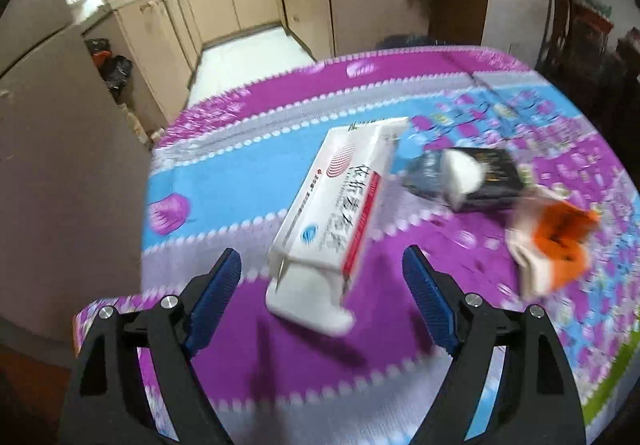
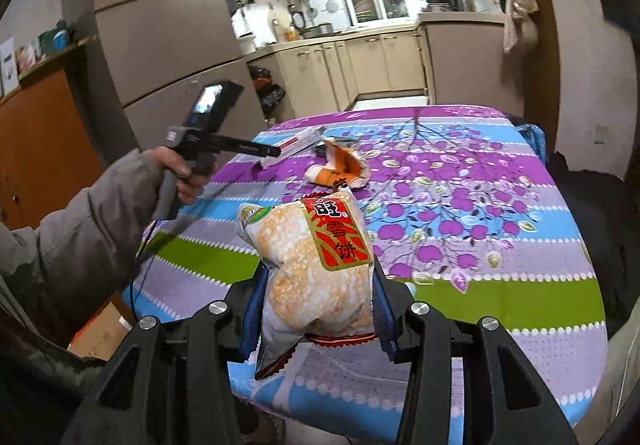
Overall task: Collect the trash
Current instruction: 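Grasp the white medicine box with the left gripper while the right gripper grasps the rice-cracker bag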
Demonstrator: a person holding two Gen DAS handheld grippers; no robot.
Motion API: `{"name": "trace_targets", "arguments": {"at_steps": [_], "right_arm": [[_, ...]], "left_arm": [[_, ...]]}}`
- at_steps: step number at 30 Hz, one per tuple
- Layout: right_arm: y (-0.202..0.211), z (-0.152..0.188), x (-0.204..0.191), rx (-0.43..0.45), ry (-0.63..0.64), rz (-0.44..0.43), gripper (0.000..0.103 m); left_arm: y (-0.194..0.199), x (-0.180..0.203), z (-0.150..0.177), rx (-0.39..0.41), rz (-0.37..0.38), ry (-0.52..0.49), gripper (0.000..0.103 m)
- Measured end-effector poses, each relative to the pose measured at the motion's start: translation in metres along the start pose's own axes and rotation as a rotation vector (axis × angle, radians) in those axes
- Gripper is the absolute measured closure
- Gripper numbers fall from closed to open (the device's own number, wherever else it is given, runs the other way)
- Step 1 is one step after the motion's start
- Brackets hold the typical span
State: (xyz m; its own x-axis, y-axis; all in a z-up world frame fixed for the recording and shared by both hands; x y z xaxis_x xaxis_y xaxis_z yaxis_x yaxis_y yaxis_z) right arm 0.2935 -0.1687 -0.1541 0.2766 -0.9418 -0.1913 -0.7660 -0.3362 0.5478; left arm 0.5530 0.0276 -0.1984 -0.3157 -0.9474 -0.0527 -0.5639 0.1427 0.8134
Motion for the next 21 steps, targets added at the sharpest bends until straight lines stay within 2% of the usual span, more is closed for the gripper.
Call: {"name": "trace_targets", "arguments": {"at_steps": [2, 7, 9, 10, 11, 12, 17, 21], "right_arm": [[-0.004, -0.001, 0.008, -0.011, -0.025, 0.011, 0.056], [-0.014, -0.004, 0.012, -0.029, -0.048, 0.026, 0.056], [-0.018, -0.006, 0.012, -0.027, -0.053, 0.032, 0.056], [-0.02, -0.008, 0.013, -0.025, -0.059, 0.031, 0.056], [-0.021, -0.009, 0.012, -0.023, -0.063, 0.032, 0.056], [-0.022, -0.012, 0.012, -0.02, -0.067, 0.034, 0.056], [-0.031, -0.019, 0.01, -0.034, -0.064, 0.057, 0.056], [-0.036, -0.02, 0.015, -0.067, -0.08, 0.099, 0.056]], "left_arm": [[-0.012, 0.001, -0.004, -0.013, 0.002, -0.015, 0.023], [-0.023, 0.004, -0.016, -0.012, 0.095, -0.033, 0.023], [-0.022, 0.007, -0.016, -0.007, 0.136, -0.039, 0.032], [-0.019, 0.008, -0.014, 0.001, 0.144, -0.049, 0.041], [-0.017, 0.01, -0.013, 0.007, 0.152, -0.059, 0.054], [-0.014, 0.013, -0.011, 0.013, 0.161, -0.068, 0.058], [-0.001, 0.024, 0.005, 0.01, 0.114, -0.073, 0.066], [0.035, 0.026, 0.03, 0.06, 0.034, -0.046, 0.067]]}}
Point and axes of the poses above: each gripper's, at about its wrist camera, not at the fingertips, and y roughly against the way its jaws point, x to its right, z to its underside, the point moved 8 cm from there along -y, roughly the way its jaws point, and after that the axes turned 6 degrees about y, right-handed, at the moved point
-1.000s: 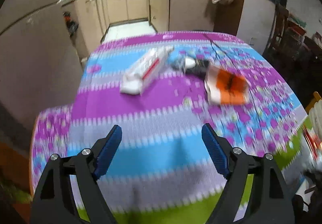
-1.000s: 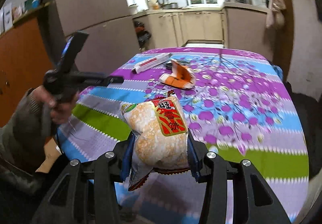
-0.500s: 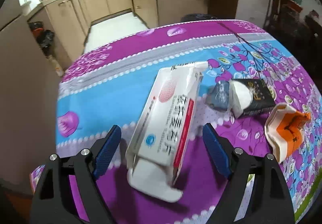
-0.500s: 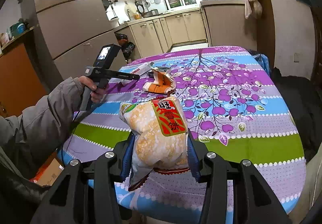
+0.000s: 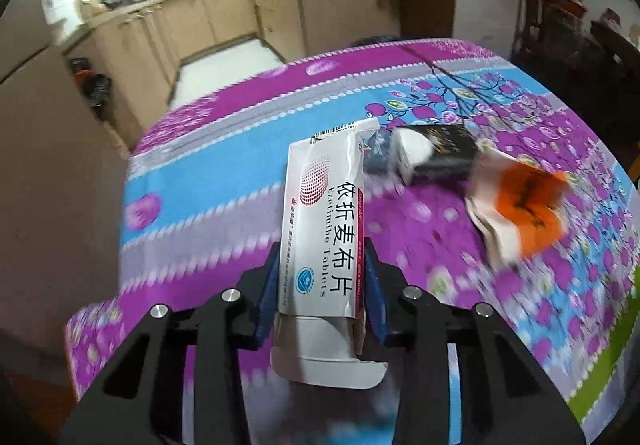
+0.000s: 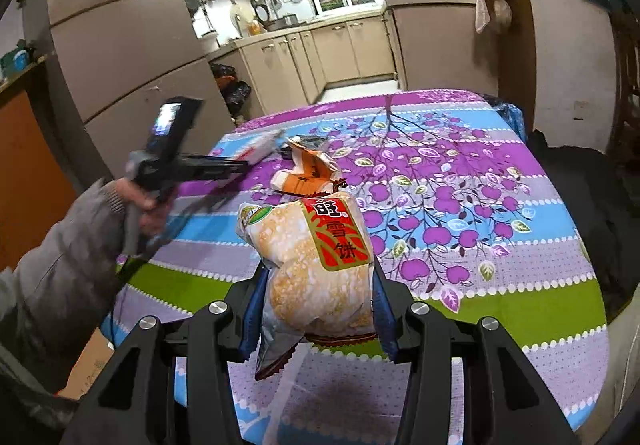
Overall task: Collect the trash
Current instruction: 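Grasp the white medicine box with the left gripper while the right gripper grasps the rice-cracker bag, then carry the medicine box and rice-cracker bag in both grippers to the bucket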
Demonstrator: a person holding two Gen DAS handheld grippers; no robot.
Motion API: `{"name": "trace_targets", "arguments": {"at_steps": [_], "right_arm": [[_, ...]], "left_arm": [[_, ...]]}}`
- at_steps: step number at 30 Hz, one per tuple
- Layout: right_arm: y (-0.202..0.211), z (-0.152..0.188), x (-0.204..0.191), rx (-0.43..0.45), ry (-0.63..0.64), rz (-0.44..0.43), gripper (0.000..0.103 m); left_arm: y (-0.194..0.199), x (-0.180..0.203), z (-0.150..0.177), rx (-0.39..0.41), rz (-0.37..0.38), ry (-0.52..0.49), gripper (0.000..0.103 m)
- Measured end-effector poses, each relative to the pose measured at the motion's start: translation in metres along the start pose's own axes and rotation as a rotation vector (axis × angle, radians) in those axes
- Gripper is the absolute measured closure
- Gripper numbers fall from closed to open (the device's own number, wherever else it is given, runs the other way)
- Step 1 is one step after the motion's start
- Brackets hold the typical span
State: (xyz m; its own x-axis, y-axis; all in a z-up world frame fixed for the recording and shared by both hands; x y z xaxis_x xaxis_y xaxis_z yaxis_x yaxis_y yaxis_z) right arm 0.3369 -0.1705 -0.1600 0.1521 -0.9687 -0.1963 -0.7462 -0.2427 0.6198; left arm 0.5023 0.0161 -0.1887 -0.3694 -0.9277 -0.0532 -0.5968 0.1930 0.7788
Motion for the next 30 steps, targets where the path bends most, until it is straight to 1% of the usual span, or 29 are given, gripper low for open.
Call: {"name": "trace_targets", "arguments": {"at_steps": [2, 4, 5, 6, 9, 13, 16, 20, 23, 30], "right_arm": [[-0.002, 0.001, 0.004, -0.018, -0.018, 0.013, 0.056], [-0.005, 0.003, 0.007, -0.04, -0.037, 0.019, 0.056], [-0.008, 0.005, 0.008, -0.058, -0.049, 0.017, 0.056], [-0.01, 0.006, 0.009, -0.07, -0.059, 0.012, 0.056], [-0.015, 0.009, 0.009, -0.101, -0.084, 0.003, 0.056], [-0.008, 0.006, 0.015, -0.104, -0.095, 0.028, 0.056], [0.012, -0.001, 0.031, -0.087, -0.102, 0.073, 0.056], [0.051, -0.01, 0.069, -0.065, -0.123, 0.167, 0.056], [0.086, -0.011, 0.103, -0.052, -0.147, 0.241, 0.056], [0.175, 0.0, 0.191, -0.029, -0.232, 0.428, 0.056]], "left_arm": [[0.021, -0.001, 0.011, 0.019, -0.053, 0.024, 0.067], [0.045, 0.001, 0.026, 0.03, -0.067, 0.071, 0.067], [0.057, 0.006, 0.036, 0.029, -0.089, 0.086, 0.067], [0.065, 0.01, 0.042, 0.031, -0.095, 0.088, 0.067], [0.085, 0.04, 0.059, 0.032, -0.082, 0.085, 0.067], [0.104, 0.088, 0.063, 0.07, -0.073, 0.035, 0.067], [0.109, 0.119, 0.056, 0.086, -0.044, 0.007, 0.067], [0.118, 0.167, 0.038, 0.129, -0.013, -0.051, 0.067], [0.122, 0.198, 0.027, 0.153, 0.01, -0.095, 0.067], [0.133, 0.302, 0.002, 0.198, 0.095, -0.229, 0.067]]}}
Point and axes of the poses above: each gripper's, at about its wrist camera, not at the fingertips, and y roughly against the way its jaws point, x to its right, z to its underside, the point moved 8 cm from there along -y, roughly the way its jaws point, and after that the axes turned 6 degrees about y, right-handed, at the moved point
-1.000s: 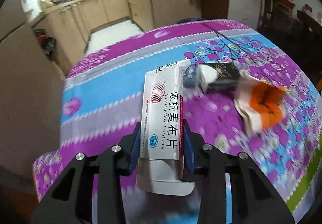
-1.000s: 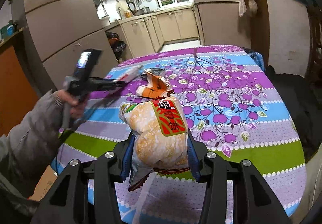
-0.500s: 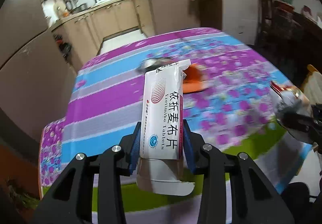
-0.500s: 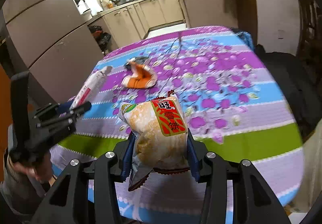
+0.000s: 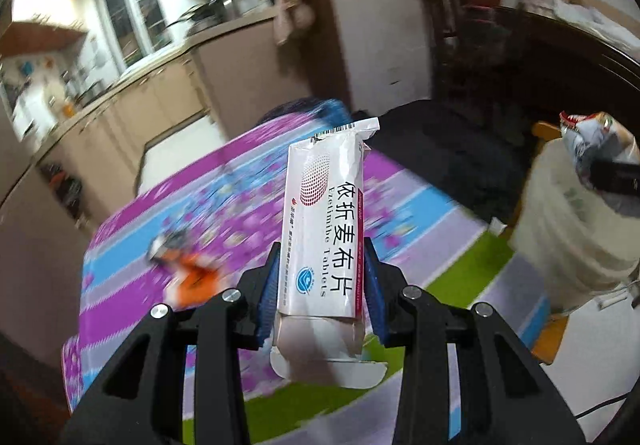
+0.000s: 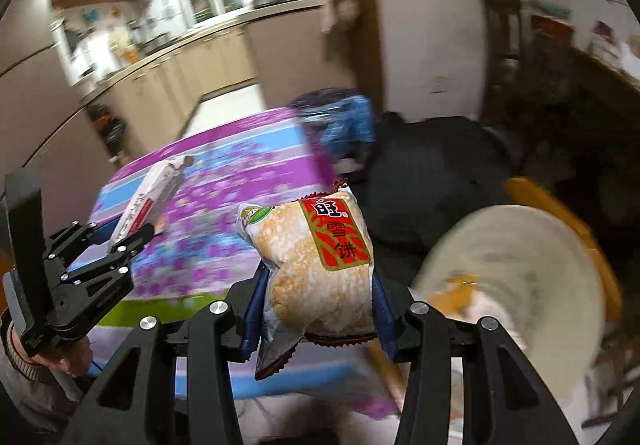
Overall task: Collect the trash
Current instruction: 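Carry the medicine box and rice-cracker bag in both grippers to the bucket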
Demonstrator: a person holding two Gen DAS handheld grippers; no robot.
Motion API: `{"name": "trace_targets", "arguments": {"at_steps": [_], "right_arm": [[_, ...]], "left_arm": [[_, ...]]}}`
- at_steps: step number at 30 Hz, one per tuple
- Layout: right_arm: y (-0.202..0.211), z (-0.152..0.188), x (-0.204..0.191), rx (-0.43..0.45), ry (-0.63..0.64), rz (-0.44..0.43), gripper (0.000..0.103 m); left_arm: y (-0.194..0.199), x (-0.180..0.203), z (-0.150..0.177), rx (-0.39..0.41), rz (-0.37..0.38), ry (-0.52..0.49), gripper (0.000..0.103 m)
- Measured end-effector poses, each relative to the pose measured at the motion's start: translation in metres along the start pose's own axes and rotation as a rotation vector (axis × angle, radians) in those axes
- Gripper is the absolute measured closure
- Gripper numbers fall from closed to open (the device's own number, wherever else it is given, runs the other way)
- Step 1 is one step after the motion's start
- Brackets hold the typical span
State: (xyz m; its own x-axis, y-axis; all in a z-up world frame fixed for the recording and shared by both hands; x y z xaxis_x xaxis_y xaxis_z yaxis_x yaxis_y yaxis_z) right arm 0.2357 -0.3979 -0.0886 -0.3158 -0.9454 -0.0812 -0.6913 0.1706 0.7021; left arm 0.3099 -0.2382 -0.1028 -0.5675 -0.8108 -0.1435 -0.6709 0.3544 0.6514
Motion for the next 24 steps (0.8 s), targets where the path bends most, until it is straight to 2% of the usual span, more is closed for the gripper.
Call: {"name": "trace_targets", "arguments": {"at_steps": [7, 12, 15, 19, 22, 24], "right_arm": [[0.039, 0.012, 0.108, -0.001, -0.11, 0.149, 0.056], [0.048, 0.036, 0.173, -0.056, -0.182, 0.229, 0.056], [0.047, 0.053, 0.209, -0.097, -0.225, 0.27, 0.056], [0.044, 0.071, 0.242, -0.137, -0.261, 0.299, 0.056], [0.036, 0.08, 0.253, -0.167, -0.26, 0.302, 0.056], [0.028, 0.083, 0.253, -0.182, -0.256, 0.298, 0.056]], "left_arm": [[-0.004, 0.101, -0.037, 0.05, 0.098, -0.125, 0.067], [-0.008, 0.168, -0.047, 0.053, 0.171, -0.216, 0.067], [-0.01, 0.206, -0.05, 0.004, 0.269, -0.255, 0.067], [-0.024, 0.243, -0.053, -0.116, 0.422, -0.267, 0.067], [-0.038, 0.265, -0.047, -0.21, 0.507, -0.284, 0.067], [-0.044, 0.275, -0.042, -0.239, 0.52, -0.302, 0.067]]}}
Point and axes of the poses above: each gripper's, at about its wrist camera, not at the fingertips, and y roughly against the way its jaws point, x to its right, z to its underside, the point moved 8 cm from there along -y, roughly the way its jaws point, and after that the axes turned 6 degrees about y, right-handed, at the moved point
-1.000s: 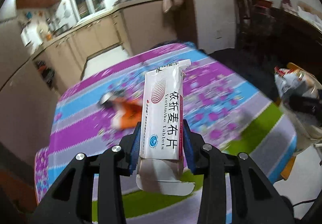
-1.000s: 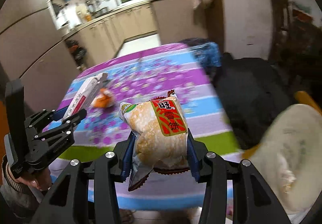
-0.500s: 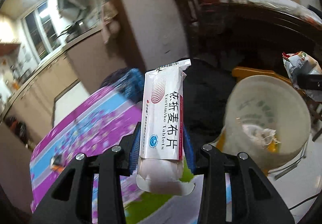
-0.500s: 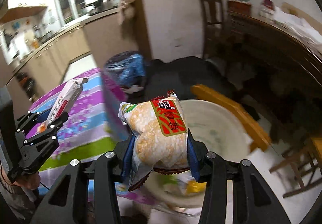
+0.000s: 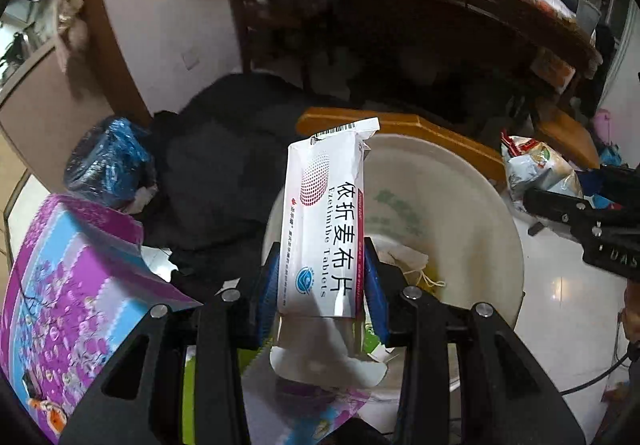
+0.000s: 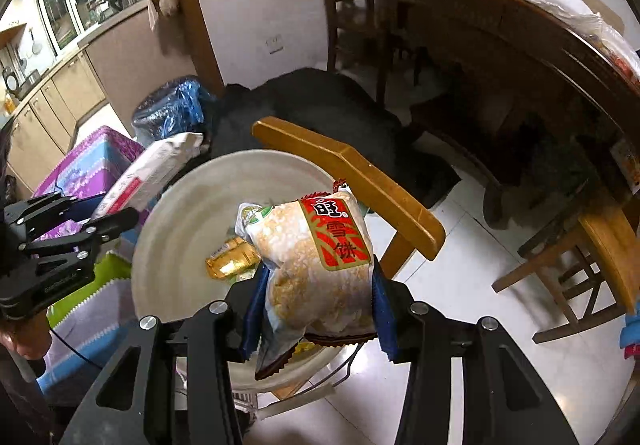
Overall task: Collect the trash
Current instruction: 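Carry the medicine box and rice-cracker bag in both grippers to the bucket, then open the left gripper over the bucket while the right gripper releases the rice-cracker bag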
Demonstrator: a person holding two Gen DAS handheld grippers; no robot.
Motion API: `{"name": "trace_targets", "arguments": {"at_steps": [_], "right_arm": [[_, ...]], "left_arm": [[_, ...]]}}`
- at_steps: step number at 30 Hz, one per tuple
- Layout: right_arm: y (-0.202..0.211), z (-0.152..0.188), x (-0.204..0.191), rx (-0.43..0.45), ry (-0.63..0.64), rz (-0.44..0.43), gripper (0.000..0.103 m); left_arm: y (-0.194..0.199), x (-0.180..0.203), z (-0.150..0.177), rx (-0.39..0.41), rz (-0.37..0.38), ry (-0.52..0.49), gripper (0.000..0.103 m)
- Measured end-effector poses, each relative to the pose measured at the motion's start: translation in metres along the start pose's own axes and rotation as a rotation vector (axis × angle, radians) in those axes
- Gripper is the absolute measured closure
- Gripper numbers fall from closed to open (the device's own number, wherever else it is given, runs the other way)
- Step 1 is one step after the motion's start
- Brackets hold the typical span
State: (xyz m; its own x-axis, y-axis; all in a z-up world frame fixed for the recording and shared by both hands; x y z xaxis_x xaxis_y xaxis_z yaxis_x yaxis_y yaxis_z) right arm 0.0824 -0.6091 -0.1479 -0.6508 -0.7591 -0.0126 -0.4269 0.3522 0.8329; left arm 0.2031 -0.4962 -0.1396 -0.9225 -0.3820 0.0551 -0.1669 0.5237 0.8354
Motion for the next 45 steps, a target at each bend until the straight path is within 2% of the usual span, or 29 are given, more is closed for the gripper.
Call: {"name": "trace_targets", "arguments": {"at_steps": [2, 9, 15, 28, 33, 35, 37, 39, 45], "right_arm": [[-0.012, -0.001, -0.001, -0.017, 0.003, -0.006, 0.056], [-0.037, -0.004, -0.018, -0.051, 0.024, -0.006, 0.056], [-0.047, -0.005, -0.021, -0.083, 0.033, 0.014, 0.056], [-0.065, -0.013, -0.038, -0.213, 0.141, 0.062, 0.056], [-0.064, -0.021, -0.036, -0.226, 0.149, 0.061, 0.055], [-0.064, -0.024, -0.036, -0.223, 0.161, 0.061, 0.053], [-0.067, -0.025, -0.033, -0.233, 0.156, 0.063, 0.044], [-0.069, -0.027, -0.03, -0.235, 0.142, 0.065, 0.04], [-0.071, -0.023, -0.026, -0.234, 0.145, 0.069, 0.04]], "left_arm": [[-0.01, 0.007, 0.004, -0.036, 0.035, -0.019, 0.066], [-0.029, 0.006, 0.007, -0.07, 0.002, -0.032, 0.065], [-0.033, 0.008, 0.006, -0.077, -0.003, -0.037, 0.064], [-0.039, 0.01, 0.006, -0.088, -0.009, -0.047, 0.063], [-0.04, 0.009, 0.005, -0.081, -0.014, -0.052, 0.062], [-0.04, 0.009, 0.003, -0.074, -0.015, -0.055, 0.054], [-0.041, 0.004, 0.001, -0.072, -0.032, -0.041, 0.039], [-0.041, 0.001, 0.0, -0.064, -0.039, -0.037, 0.039], [-0.038, -0.009, -0.001, -0.057, -0.072, -0.022, 0.039]]}}
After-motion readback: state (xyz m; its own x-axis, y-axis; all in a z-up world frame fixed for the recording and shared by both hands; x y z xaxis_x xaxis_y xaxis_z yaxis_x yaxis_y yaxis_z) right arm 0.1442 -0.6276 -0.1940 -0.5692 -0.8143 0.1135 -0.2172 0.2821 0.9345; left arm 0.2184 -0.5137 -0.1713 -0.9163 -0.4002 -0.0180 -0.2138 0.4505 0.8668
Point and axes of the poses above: each gripper's, at about its wrist camera, not at the fingertips, and y roughly against the way its jaws point, x to its right, z to its underside, the point moved 8 cm from there along -y, roughly the way its jaws point, and after that the axes turned 6 degrees about y, right-handed, at the moved point
